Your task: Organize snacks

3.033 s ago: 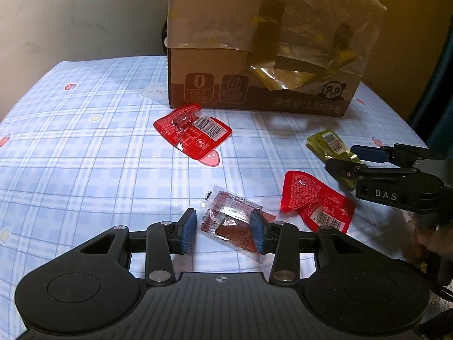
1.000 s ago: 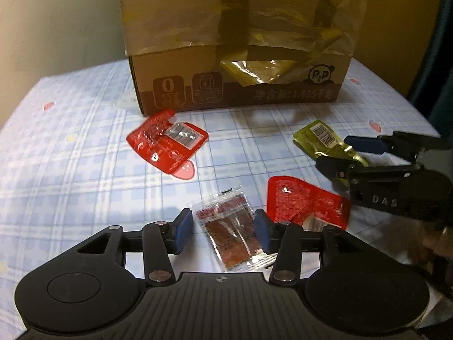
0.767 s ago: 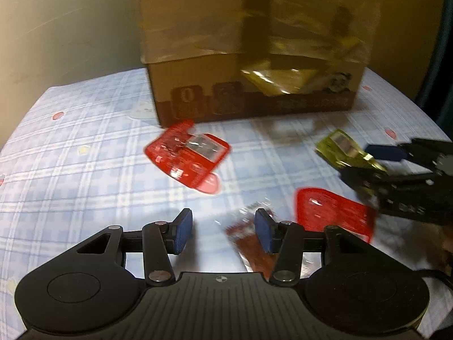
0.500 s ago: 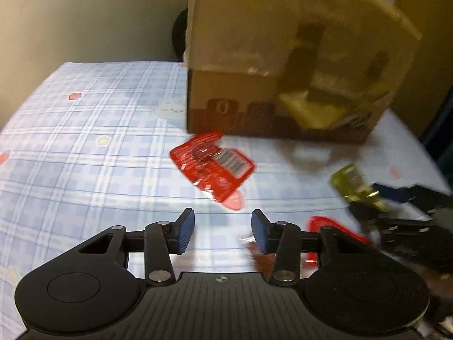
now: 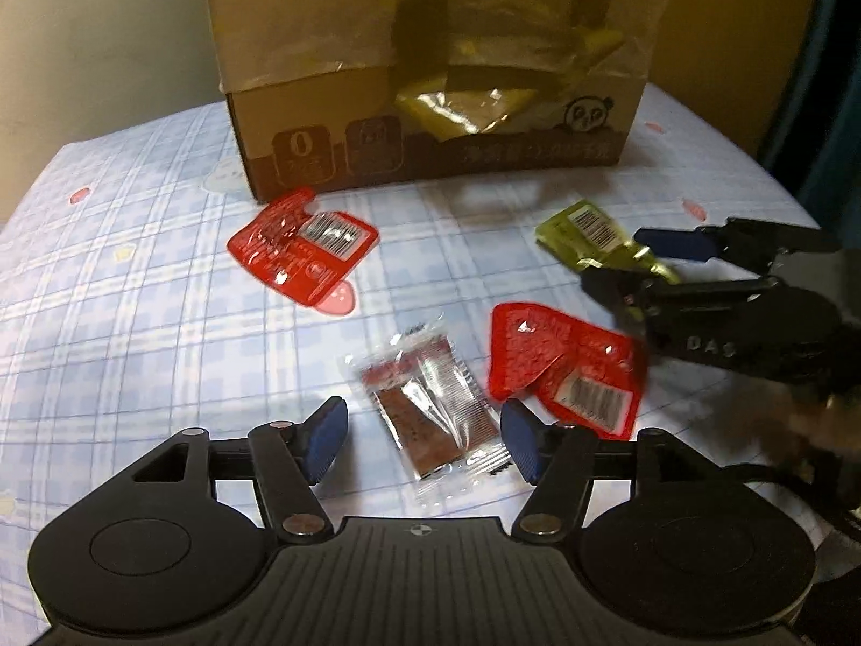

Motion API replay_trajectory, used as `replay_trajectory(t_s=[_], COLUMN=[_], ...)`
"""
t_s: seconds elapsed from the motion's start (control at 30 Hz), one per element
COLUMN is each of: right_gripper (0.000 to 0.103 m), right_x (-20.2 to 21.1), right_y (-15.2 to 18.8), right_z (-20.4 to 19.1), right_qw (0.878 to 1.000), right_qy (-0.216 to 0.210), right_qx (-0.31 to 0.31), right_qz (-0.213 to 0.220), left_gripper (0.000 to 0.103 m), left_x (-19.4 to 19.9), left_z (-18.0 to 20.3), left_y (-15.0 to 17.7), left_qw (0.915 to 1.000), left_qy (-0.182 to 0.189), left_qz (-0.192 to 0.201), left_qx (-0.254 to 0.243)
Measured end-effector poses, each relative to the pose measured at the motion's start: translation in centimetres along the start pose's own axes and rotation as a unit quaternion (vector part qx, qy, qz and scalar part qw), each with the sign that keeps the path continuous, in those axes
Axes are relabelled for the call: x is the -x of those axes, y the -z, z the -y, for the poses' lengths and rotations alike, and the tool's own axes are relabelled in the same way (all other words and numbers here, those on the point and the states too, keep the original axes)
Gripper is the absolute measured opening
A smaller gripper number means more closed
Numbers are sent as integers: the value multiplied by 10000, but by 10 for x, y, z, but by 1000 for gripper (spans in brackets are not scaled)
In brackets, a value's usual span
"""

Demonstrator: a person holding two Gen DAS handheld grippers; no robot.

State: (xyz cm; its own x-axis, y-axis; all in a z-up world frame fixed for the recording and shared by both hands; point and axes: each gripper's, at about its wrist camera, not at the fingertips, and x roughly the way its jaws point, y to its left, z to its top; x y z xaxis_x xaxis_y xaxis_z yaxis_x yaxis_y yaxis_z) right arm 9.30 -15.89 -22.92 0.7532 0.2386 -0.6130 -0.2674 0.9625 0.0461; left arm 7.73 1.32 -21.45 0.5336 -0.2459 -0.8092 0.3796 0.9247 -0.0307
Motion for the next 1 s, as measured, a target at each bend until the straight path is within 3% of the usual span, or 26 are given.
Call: replay_trajectory(t_s=[0.13,0.4,0.77,1.0], right_gripper=[58,58,58,58], right_x=[0,0,0,0], right_y=[0,0,0,0], right_z=[1,1,1,1], right_qw=[10000,10000,10000,10000], right_qy=[-7,-12,-16,-17], right_qx=[-9,-15,-14,-14], right_qz=[-2,-6,-7,-9], left_gripper=[75,74,71,69], left_x=[1,-6,-2,-15], left_z=[-7,-29,-35,-20], left_y=[-1,-8,-14,-19], left_qw=[9999,9987,9913,9906], left_qy=[-140,-414,-173,-806], left_qz=[2,96,-171,-87], left_qx=[4,275,1292,1100])
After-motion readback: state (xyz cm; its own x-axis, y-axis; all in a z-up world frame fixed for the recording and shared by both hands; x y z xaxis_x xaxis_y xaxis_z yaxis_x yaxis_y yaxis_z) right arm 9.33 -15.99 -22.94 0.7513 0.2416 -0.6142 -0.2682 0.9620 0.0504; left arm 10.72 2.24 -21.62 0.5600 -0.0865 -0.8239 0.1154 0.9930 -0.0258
